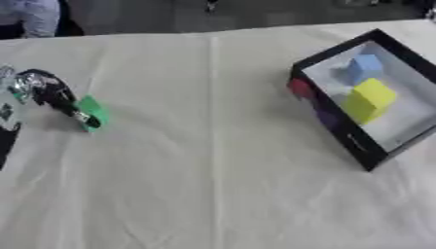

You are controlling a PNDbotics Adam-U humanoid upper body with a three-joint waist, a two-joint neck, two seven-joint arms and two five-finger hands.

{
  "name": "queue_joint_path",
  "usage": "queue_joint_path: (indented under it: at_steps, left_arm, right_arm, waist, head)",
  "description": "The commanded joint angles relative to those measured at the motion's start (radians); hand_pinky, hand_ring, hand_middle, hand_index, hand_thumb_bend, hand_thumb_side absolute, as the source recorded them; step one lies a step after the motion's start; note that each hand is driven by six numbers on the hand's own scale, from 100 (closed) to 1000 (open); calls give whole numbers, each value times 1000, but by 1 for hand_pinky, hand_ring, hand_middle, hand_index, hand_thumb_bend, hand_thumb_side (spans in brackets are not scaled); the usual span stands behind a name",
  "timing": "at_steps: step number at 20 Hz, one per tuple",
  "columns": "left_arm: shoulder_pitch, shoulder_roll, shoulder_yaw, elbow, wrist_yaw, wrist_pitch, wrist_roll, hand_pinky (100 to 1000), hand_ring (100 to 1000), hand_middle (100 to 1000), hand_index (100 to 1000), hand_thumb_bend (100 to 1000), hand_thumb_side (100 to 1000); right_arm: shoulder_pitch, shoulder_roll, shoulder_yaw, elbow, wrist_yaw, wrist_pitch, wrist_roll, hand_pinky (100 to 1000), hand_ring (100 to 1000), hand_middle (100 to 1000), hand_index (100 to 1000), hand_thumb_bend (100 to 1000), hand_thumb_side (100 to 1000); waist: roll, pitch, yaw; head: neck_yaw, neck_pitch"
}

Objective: Pick up the objects with one hand, pass them to the other hand, and then place them into the box on the other side of the table.

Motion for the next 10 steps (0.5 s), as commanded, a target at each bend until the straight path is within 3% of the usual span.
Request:
queue_joint_path:
  at_steps: [1,10]
  left_arm:
    - [-14,-4,2,2,13,-5,10,915,871,760,752,775,369]
    - [-35,-4,-35,-44,-31,-20,-11,901,843,710,640,805,339]
  right_arm:
    - [-8,-24,-8,-10,15,-6,-2,972,839,860,958,100,374]
    - [4,-25,-6,-6,32,-12,-4,972,838,858,956,100,376]
  waist:
    - [3,0,-2]
    - [6,-3,3]
  head:
    - [6,-2]
    - [6,-2]
